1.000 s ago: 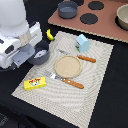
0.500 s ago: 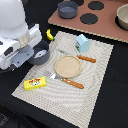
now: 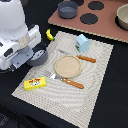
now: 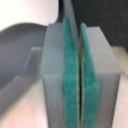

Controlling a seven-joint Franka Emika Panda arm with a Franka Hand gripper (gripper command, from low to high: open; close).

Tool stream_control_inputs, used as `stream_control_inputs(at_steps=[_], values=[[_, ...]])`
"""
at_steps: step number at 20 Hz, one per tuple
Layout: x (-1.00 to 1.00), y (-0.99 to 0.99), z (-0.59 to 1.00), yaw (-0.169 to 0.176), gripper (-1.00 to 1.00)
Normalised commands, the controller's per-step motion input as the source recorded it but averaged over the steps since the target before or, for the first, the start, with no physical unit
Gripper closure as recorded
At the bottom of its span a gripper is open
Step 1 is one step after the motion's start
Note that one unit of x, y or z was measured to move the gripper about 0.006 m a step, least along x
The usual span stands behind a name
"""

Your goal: Interact with the objects in diverse but meaningful ways.

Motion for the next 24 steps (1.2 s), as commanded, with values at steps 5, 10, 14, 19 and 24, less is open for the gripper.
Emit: stream_control_inputs(at_steps=[5, 10, 14, 19, 24], values=[[-0.18, 0.04, 0.12, 0.000, 1.00], [-0.19, 0.29, 1.00, 0.000, 1.00], [0.00, 0.42, 1.00, 0.000, 1.00], [0.21, 0.46, 1.00, 0.000, 1.00], [0.30, 0.64, 0.94, 0.001, 1.00]])
